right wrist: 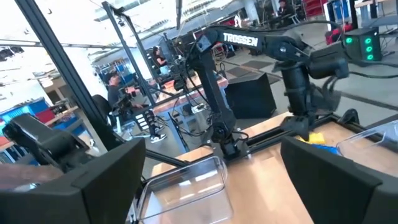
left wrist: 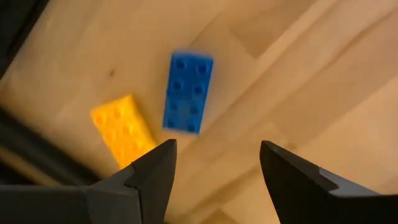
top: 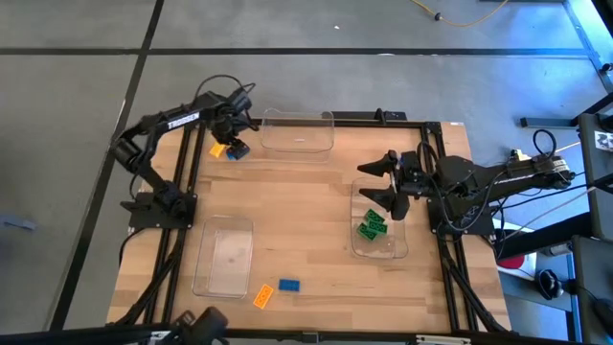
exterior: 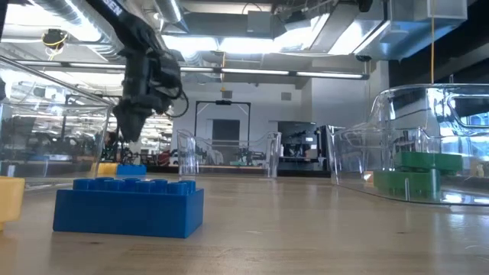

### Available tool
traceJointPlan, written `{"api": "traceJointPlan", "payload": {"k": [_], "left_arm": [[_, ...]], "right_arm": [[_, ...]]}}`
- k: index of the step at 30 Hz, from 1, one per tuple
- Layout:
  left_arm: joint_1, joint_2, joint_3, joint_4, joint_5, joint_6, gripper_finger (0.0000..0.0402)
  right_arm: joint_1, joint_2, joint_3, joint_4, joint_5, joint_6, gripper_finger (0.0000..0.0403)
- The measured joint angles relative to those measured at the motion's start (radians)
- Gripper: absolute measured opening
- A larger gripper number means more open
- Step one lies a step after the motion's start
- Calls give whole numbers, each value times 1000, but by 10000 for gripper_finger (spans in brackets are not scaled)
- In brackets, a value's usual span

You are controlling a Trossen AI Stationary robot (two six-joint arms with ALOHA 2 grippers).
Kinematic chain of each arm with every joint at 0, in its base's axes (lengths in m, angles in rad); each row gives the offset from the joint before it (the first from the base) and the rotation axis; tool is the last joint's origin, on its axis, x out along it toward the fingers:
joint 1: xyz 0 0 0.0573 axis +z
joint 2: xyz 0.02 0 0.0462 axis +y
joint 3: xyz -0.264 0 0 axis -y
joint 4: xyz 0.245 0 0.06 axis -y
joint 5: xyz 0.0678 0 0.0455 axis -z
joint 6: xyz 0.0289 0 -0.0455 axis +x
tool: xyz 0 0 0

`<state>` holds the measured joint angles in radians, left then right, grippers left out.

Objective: Sort & place blocks by color
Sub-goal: Put the top left blue block into the top center transparent bin

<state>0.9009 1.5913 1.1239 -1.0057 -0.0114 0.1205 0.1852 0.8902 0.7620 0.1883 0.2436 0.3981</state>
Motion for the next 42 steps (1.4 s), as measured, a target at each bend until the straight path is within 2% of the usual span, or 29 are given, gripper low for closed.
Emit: {"api": "traceJointPlan", "payload": {"k": [6,13,18,34,42], "left_arm": [[1,72,-19,80,-25,53,224],[2,152,-18,106,-35,74,224],[2,188,-18,127,-87,81,224],[4,190,-23,147,-104,63,224],[-13,182,-132,168,-155,40,224]], "right_arm": [[0,0,0,0,3,20,375],[0,0,0,0,65,20,375],[0,0,0,1,65,20,375],[0,0,0,2,63,72,375],[0,0,0,2,62,71,375]]}}
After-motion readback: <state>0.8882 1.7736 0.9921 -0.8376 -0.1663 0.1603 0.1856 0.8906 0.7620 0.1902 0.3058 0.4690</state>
